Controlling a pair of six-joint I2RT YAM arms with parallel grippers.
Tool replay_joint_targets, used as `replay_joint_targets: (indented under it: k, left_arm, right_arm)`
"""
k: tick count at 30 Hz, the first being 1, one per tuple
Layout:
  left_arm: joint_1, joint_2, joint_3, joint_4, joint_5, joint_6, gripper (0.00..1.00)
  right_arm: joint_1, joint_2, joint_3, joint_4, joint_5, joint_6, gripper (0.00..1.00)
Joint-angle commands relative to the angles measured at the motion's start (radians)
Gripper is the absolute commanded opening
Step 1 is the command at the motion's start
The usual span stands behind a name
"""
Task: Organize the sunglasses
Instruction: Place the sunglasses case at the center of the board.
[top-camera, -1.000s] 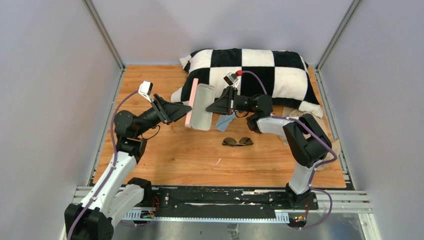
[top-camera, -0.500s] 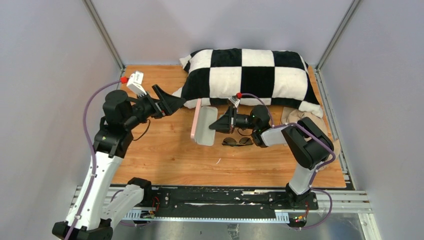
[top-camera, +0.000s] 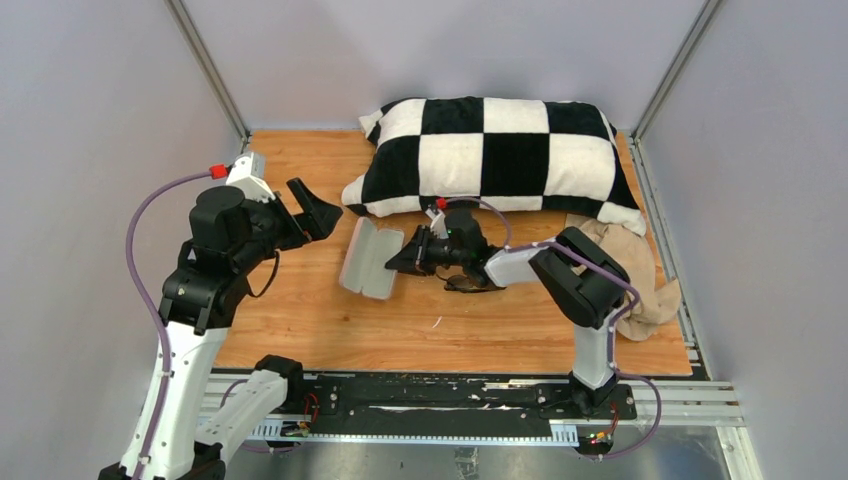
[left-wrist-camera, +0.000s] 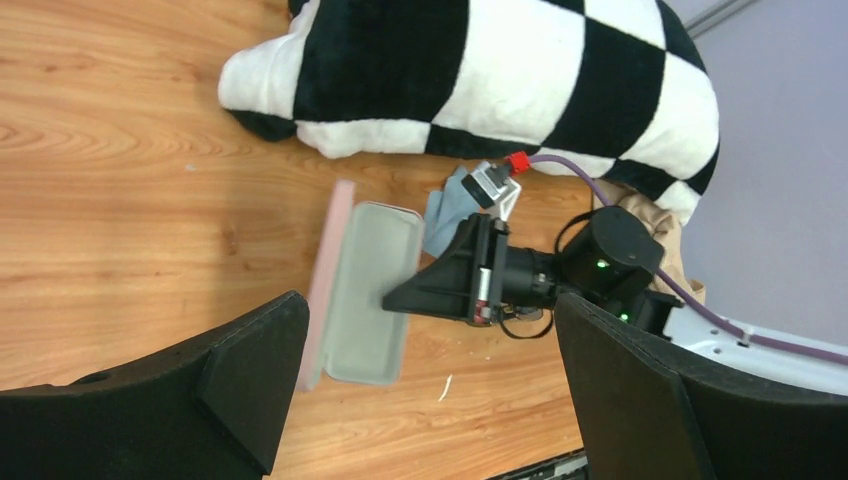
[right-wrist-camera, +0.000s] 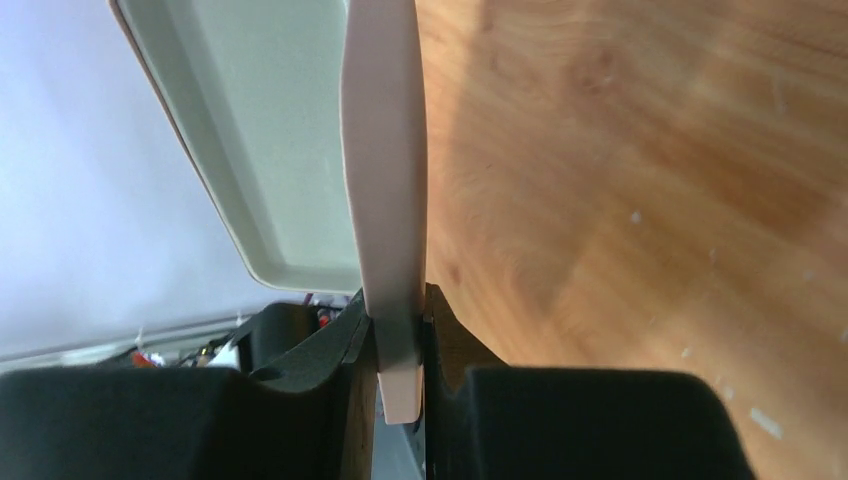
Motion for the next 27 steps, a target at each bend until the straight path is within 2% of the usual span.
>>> replay_joint_targets:
  k: [1,6,9,10,15,20,27]
  left_arm:
    - [0.001,-0.031,-0.027,-0.06,-0.03,0.019,1.0]
    - [0.001,-0.054,-0.05,-0.1,-0.06,0.018,1.0]
    - [0.001,-0.055,-0.065,-0.103,-0.024,0.027,1.0]
    - [0.001,-0.053,-0.07,-0.103,-0.016,0.027,1.0]
    - [0.001,-0.053,-0.101,-0.103,-0.031,0.03,1.0]
    - [0.001,-0.033,-0.12,-0.102,-0.026,0.024,1.0]
    - [0.001,-0.013,-0.138,-0.101,-0.033,0.023,1.0]
  right_arm:
    - [0.072,0.118,0.084,-0.003,0.149,-0.011,0.0]
    - [0.134,0.206,0.175,-0.053,0.235,-0.023,0.0]
    - [0.143,0.225,0.188,-0.099,0.267,-0.031,0.0]
    - [0.143,0.224,0.186,-0.119,0.279,-0.038,0.03]
    - [0.143,0.199,0.148,-0.192,0.317,-0.067,0.38]
    - [0.143,0.131,0.086,-0.259,0.337,-0.119,0.61]
    - [0.142,-0.035,0.037,-0.41,0.363,-0.26,0.65]
